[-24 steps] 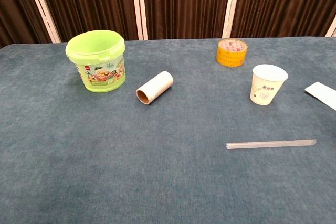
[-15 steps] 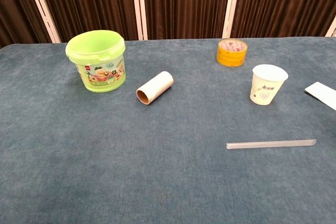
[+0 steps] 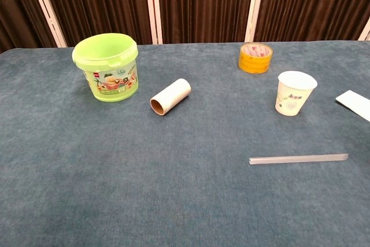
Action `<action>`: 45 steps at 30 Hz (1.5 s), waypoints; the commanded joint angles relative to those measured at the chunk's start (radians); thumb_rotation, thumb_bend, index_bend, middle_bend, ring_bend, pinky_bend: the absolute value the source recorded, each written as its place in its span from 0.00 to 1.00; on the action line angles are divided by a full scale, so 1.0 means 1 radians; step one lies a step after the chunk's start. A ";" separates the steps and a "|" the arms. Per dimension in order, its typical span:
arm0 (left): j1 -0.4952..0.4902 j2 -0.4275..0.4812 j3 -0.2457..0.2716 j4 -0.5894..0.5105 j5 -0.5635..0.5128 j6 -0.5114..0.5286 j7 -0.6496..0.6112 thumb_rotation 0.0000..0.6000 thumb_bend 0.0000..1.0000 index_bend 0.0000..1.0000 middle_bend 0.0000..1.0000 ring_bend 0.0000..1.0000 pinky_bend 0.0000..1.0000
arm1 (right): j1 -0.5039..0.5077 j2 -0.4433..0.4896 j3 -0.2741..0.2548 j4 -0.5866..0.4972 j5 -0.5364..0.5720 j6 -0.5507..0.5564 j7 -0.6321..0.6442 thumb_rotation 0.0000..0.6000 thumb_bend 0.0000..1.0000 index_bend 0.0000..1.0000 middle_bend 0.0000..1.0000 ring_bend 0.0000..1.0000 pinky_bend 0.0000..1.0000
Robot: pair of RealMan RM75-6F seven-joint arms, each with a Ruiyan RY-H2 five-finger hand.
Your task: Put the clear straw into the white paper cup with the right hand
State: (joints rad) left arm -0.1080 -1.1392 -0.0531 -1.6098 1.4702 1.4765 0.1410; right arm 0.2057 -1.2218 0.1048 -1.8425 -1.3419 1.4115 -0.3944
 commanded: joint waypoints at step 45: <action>-0.007 0.008 0.004 0.006 0.007 -0.010 -0.024 1.00 0.24 0.00 0.00 0.00 0.00 | 0.289 -0.474 0.036 0.170 0.439 -0.206 -0.524 1.00 0.29 0.49 1.00 0.85 0.74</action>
State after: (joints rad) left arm -0.1145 -1.1312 -0.0495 -1.6033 1.4775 1.4664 0.1169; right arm 0.4917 -1.6911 0.1387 -1.6756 -0.9063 1.2046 -0.9169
